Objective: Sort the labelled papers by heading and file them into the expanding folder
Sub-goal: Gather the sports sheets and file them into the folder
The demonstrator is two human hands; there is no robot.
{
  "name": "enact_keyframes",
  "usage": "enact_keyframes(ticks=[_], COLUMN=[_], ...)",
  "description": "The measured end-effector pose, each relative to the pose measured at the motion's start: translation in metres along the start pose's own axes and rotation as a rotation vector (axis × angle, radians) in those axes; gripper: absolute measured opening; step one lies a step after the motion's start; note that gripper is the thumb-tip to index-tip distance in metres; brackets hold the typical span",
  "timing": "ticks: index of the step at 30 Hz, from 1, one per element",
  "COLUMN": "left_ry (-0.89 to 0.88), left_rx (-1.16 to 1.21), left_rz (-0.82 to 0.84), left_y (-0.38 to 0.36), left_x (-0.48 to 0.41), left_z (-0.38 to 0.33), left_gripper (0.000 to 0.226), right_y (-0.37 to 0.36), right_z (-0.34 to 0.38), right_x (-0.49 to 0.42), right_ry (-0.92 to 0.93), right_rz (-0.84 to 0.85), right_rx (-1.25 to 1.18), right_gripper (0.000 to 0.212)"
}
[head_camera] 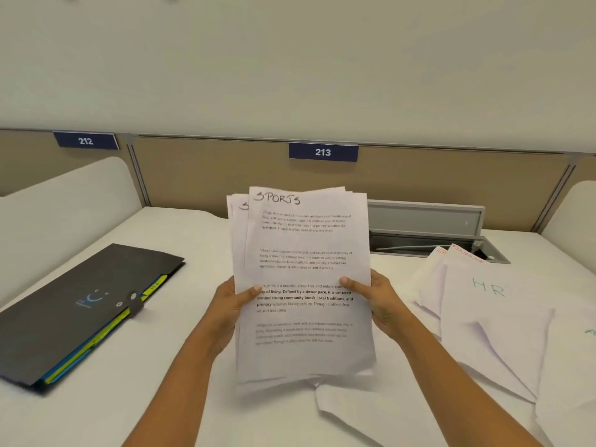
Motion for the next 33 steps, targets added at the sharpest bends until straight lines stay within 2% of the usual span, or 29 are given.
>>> enact_keyframes(ticks=[8, 12, 17, 20, 25, 29, 33], left_ry=[-0.187, -0.170, -0.208, -0.218, -0.148, -0.166, -0.175], left_rx=[0.029, -0.021, -0.021, -0.022, -0.028, -0.043, -0.055], left_rz=[-0.015, -0.039, -0.070, -0.058, -0.077, -0.100, -0.073], left_y=[0.031, 0.035, 0.035, 0.037, 0.038, 0.039, 0.041], left_x=[0.028, 0.037, 0.037, 0.038, 0.042, 0.040, 0.041], left_z=[-0.029, -0.021, -0.027, -0.029, 0.000, -0.004, -0.005], left_gripper=[0.028, 0.033, 0.013, 0.020, 0.020, 0.008, 0.017], right_y=[-0.050, -0.062, -0.069, -0.068, -0.067, -0.069, -0.071], right_z=[0.012, -0.008, -0.003, -0.002, -0.027, -0.021, -0.025], right_x=[0.007, 0.011, 0.009, 0.010, 0.017, 0.016, 0.016], right_ry=[0.142, 0.128, 0.163, 0.182, 0.133, 0.150, 0.152], right_rz=[0.101, 0.159, 0.125, 0.121, 0.094, 0.084, 0.085], right_rx=[0.046, 0.091, 0.088, 0.089, 0.115, 0.116, 0.105], right_gripper=[0.024, 0.032, 0.036, 0.041, 0.034, 0.035, 0.036])
Point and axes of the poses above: each hand's wrist, its own x-axis away from the middle knuckle, its own y-axis out of the back of the hand, z = x × y, the point moved 4 cm from there along -x, towards the middle knuckle, and after that the axes turned 9 degrees about z, right-handed, at the moved point
